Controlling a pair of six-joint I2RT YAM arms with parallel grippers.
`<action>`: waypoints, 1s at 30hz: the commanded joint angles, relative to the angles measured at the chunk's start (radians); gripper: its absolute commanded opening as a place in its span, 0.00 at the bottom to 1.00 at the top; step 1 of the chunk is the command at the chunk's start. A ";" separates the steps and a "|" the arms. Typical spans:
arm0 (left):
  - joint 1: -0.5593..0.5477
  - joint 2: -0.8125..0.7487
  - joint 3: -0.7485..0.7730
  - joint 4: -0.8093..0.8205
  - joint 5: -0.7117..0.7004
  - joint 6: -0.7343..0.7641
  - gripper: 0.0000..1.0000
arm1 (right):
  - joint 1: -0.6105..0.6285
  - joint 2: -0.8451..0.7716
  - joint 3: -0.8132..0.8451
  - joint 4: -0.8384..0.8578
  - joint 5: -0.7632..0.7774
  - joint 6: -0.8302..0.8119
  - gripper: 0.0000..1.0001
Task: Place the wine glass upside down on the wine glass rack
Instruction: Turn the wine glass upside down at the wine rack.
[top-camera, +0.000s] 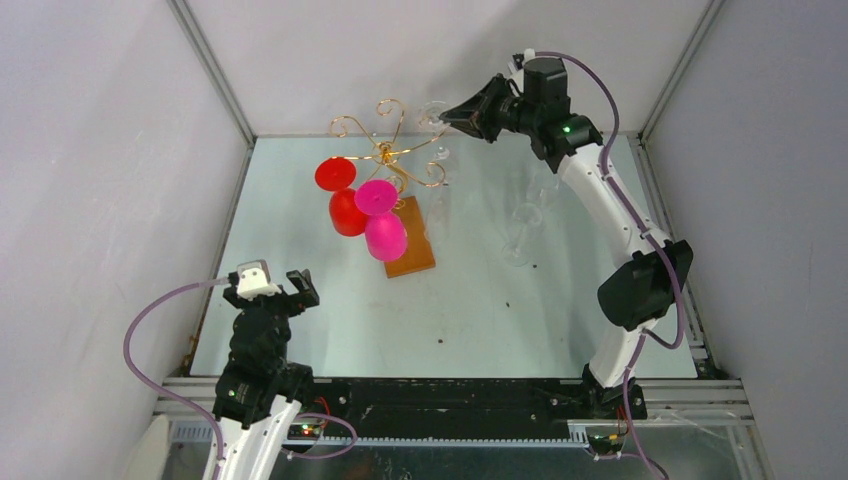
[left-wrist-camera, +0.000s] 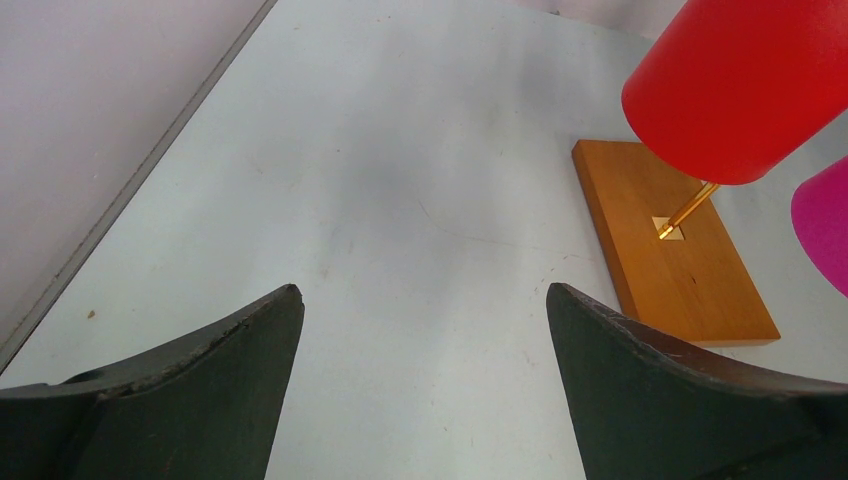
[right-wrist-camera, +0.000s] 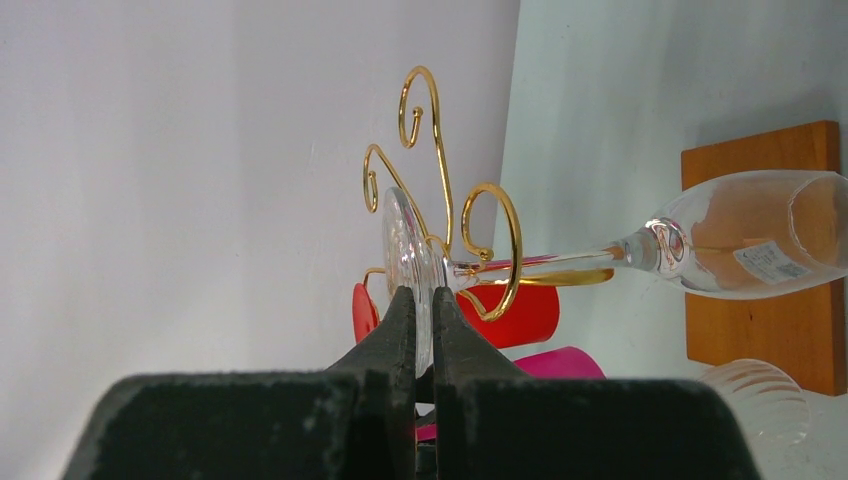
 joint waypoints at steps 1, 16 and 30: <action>-0.003 -0.083 -0.015 0.037 0.013 0.024 1.00 | -0.008 -0.047 0.016 0.101 -0.026 0.014 0.00; -0.003 -0.078 -0.015 0.039 0.020 0.027 1.00 | -0.031 -0.001 0.051 0.103 -0.035 0.036 0.00; -0.002 -0.085 -0.015 0.037 0.013 0.026 1.00 | -0.036 0.053 0.085 0.097 -0.038 0.039 0.00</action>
